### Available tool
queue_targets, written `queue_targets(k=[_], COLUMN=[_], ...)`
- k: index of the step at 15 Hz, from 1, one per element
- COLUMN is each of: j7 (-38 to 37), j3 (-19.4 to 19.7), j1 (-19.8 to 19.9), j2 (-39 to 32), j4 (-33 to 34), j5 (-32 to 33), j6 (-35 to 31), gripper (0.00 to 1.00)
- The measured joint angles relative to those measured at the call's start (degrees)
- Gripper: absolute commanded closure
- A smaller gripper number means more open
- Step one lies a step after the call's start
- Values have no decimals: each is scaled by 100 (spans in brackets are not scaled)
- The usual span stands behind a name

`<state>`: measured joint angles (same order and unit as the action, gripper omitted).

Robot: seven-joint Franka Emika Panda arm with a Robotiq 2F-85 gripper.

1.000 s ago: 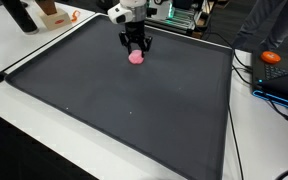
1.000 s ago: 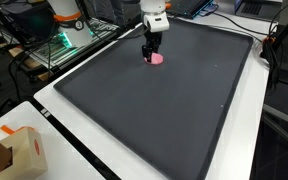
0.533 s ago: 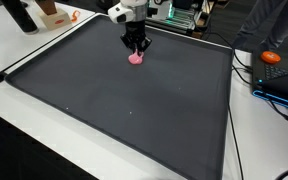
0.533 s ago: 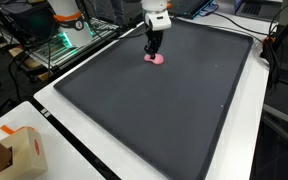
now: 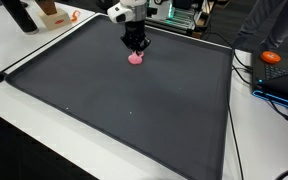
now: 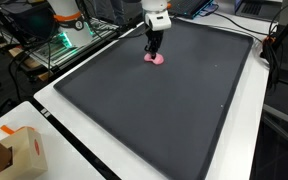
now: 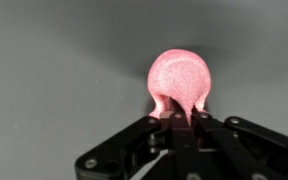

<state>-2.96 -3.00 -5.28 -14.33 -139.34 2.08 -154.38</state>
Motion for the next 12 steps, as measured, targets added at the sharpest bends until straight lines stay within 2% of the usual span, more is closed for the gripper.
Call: queue_targets(k=[1, 2, 3, 7, 12], j7=[0, 0, 0, -12, -16], j3=[2, 4, 4, 6, -6], j1=[0, 0, 0, 1, 25], j2=[-1, -1, -1, 8, 167], j4=[0, 0, 1, 33, 226], j5=[0, 0, 0, 0, -140], j6=[0, 0, 0, 7, 290], gripper=[99, 71, 70, 37, 1])
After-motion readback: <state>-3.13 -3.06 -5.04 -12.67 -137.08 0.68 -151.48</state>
